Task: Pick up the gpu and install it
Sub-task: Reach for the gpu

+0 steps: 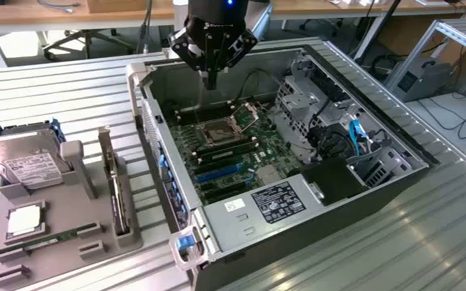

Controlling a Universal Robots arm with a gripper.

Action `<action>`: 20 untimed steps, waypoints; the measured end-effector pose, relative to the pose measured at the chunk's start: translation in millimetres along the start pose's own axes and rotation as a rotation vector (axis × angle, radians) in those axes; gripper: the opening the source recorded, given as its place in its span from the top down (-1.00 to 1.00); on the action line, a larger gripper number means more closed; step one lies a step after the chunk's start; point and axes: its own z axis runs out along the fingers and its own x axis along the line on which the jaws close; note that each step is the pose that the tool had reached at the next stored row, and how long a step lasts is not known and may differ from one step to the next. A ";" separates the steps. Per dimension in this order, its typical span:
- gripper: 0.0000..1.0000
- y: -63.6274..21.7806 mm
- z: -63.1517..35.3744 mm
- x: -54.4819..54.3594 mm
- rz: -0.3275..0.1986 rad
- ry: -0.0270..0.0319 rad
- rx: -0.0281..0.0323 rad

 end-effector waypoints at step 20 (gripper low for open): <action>0.79 -1.5 -0.5 19.4 0.000 -0.0001 0.0000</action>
